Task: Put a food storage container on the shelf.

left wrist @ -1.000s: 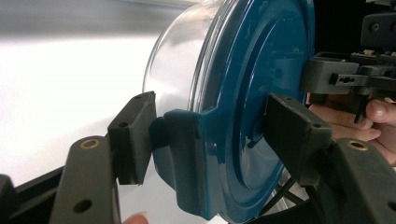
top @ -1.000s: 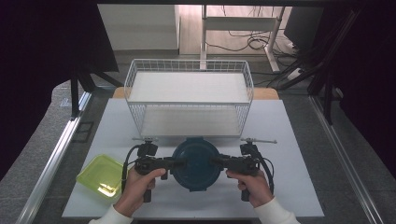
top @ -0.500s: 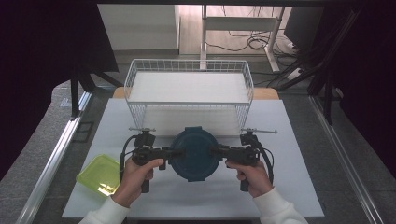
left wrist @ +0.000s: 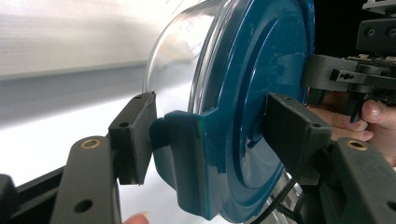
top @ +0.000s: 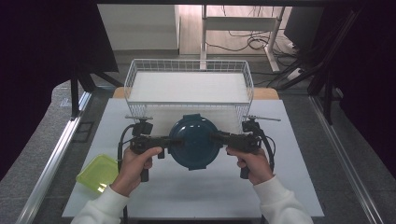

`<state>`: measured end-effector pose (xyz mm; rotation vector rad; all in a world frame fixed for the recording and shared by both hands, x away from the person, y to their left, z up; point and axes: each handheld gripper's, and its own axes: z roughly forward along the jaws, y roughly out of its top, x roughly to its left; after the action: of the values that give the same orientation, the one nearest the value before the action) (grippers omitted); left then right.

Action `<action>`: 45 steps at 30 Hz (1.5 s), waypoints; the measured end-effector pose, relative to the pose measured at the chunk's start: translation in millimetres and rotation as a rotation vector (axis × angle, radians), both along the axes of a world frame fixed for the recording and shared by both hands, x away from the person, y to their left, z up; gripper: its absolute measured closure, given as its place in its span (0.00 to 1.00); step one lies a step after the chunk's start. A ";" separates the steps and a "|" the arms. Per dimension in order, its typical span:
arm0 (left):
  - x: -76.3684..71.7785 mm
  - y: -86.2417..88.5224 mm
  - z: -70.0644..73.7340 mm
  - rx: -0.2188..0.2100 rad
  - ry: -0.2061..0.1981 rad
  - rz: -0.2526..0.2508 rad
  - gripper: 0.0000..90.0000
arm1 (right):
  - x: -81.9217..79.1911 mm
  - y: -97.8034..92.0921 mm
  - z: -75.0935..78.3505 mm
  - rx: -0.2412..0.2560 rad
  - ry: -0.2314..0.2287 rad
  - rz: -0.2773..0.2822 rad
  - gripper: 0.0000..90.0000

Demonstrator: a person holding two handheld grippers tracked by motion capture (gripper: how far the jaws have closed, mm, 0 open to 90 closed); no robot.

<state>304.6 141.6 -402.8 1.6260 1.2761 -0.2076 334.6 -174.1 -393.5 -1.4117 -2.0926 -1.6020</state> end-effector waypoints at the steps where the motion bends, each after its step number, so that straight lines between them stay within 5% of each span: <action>1: 1.0 0.2 1.1 0.000 -0.003 0.001 0.40 | 1.3 0.2 1.3 0.000 -0.006 0.002 0.47; 27: 25.0 -2.3 21.1 0.000 -0.014 -0.020 0.40 | 19.8 -3.0 21.3 -0.002 -0.027 -0.002 0.47; 45: 42.4 0.2 53.8 0.013 -0.057 -0.030 0.40 | 36.4 -1.1 54.9 0.001 -0.068 -0.003 0.47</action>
<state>347.0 141.8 -348.9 1.6515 1.2129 -0.1711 371.0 -175.1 -338.6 -1.3800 -2.1272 -1.6740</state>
